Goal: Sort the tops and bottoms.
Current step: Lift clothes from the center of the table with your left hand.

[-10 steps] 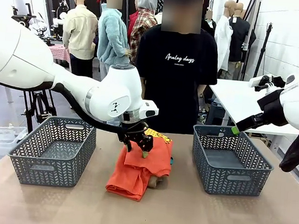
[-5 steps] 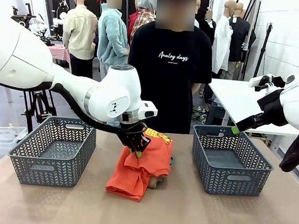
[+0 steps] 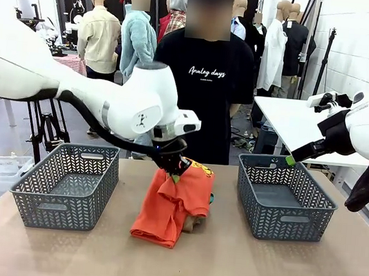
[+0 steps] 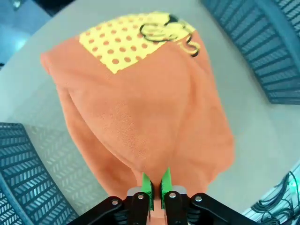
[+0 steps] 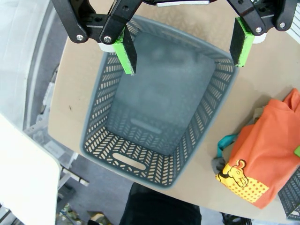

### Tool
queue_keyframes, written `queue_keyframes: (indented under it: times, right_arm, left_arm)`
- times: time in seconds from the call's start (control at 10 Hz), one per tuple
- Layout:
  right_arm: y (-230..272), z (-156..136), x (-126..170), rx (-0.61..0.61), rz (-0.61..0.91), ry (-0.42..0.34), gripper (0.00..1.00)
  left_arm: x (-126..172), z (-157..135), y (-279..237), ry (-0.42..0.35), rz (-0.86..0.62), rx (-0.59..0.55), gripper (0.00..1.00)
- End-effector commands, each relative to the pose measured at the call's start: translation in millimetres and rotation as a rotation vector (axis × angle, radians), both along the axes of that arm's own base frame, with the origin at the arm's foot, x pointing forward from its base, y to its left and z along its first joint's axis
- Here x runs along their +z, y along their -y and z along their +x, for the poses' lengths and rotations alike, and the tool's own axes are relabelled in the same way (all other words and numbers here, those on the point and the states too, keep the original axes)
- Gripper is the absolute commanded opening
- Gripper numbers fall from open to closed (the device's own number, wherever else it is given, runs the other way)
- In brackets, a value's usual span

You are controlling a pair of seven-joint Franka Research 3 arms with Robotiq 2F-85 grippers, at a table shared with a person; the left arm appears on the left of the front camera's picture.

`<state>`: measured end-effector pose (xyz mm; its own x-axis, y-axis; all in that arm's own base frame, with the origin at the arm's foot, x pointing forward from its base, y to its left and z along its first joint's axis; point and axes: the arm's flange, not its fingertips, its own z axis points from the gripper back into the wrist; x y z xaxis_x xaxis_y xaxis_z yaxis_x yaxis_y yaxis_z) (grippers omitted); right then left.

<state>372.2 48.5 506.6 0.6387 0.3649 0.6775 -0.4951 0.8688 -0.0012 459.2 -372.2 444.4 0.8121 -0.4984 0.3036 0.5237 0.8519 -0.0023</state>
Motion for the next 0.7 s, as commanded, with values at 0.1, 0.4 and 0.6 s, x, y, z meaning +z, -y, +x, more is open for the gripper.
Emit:
queue_keyframes:
  times: [0.1,0.4,0.6]
  right_arm:
    - [0.1,2.0,-2.0,0.000,0.021,-0.002,1.00]
    - [0.1,2.0,-2.0,0.000,0.021,-0.002,1.00]
    - [0.1,2.0,-2.0,0.000,0.021,-0.002,1.00]
  left_arm:
    - [71.9,-34.6,-7.4,0.073,-0.001,-0.048,0.00]
    - [83.5,-38.2,0.4,0.090,-0.003,-0.029,0.00]
    - [83.5,-38.2,0.4,0.090,-0.003,-0.029,0.00]
